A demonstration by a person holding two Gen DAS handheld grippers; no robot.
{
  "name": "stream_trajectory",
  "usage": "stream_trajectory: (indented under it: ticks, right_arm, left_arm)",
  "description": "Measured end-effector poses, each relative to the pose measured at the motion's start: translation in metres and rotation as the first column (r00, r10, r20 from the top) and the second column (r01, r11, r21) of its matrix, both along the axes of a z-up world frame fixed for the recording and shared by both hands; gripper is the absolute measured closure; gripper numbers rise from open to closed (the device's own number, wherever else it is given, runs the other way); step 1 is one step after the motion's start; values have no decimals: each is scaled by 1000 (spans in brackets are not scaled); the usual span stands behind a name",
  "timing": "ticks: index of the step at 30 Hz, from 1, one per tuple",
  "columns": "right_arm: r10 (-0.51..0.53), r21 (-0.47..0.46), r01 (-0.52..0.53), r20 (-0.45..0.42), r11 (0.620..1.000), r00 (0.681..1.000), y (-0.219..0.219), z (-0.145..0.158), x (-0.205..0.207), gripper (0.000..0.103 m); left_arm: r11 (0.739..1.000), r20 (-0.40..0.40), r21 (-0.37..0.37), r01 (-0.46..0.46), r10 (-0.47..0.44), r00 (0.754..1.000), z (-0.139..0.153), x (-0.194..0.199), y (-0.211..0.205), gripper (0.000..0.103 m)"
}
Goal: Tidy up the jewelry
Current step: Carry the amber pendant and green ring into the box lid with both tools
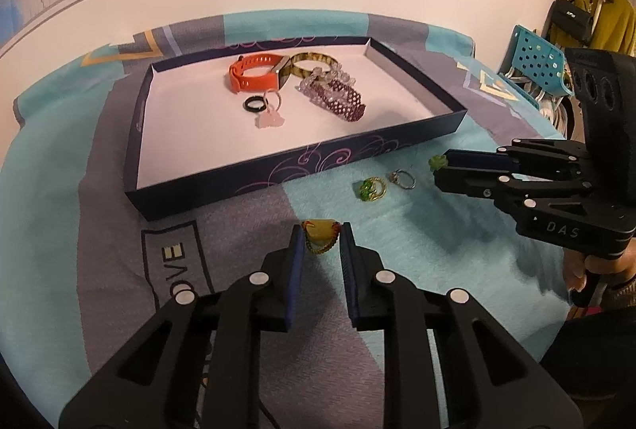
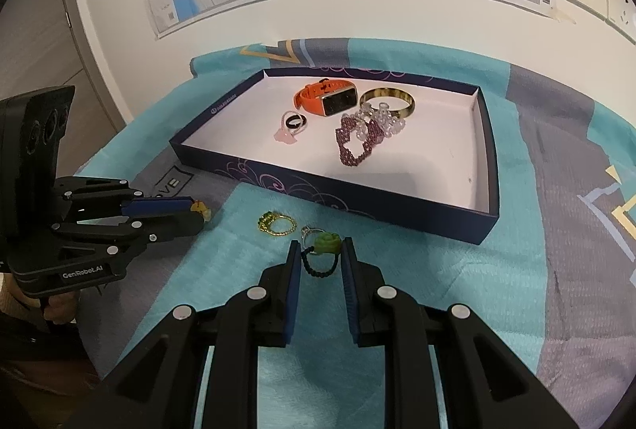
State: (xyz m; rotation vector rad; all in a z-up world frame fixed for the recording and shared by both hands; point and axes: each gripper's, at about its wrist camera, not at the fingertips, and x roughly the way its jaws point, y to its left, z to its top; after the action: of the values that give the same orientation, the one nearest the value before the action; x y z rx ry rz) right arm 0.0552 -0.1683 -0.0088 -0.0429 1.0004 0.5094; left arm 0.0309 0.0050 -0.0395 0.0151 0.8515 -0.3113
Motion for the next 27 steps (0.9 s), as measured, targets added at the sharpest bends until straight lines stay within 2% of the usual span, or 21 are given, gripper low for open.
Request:
stream_trajectory:
  ticks: [27]
  right_arm:
    - [22,39,-24,47,999,999,9,17,10,84]
  left_arm:
    - [999,89,-23,24,-22,996,31,1,-1,84]
